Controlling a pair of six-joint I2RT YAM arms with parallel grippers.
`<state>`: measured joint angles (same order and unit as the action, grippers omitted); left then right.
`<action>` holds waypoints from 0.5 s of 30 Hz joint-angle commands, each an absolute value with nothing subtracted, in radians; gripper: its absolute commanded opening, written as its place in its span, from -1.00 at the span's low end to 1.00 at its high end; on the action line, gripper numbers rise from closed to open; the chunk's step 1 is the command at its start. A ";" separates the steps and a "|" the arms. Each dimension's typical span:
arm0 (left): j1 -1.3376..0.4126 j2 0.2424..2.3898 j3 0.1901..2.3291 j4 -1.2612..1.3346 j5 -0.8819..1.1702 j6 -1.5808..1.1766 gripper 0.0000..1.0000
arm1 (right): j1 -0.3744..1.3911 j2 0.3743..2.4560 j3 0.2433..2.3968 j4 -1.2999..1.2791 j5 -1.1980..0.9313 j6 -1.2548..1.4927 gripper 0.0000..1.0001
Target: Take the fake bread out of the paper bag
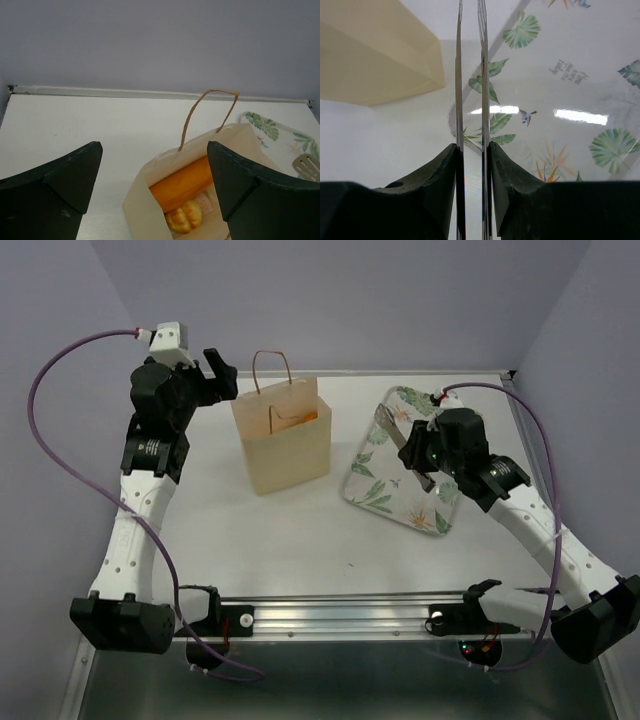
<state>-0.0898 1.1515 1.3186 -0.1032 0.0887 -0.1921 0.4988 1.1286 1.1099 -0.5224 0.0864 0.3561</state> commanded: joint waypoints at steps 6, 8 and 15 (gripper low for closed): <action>-0.091 1.373 1.511 -0.185 0.434 0.162 0.98 | 0.440 1.138 1.224 -0.477 0.035 0.400 -0.22; -0.091 1.391 1.514 -0.206 0.477 0.211 0.98 | 0.431 1.141 1.226 -0.472 0.029 0.402 -0.21; -0.094 1.410 1.468 -0.207 0.541 0.402 0.98 | 0.431 1.164 1.235 -0.471 0.008 0.402 -0.19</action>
<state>-0.0902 1.4338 1.4639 -0.2146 0.4690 0.2539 0.4385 1.1606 1.1790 -0.5163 0.0319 0.3939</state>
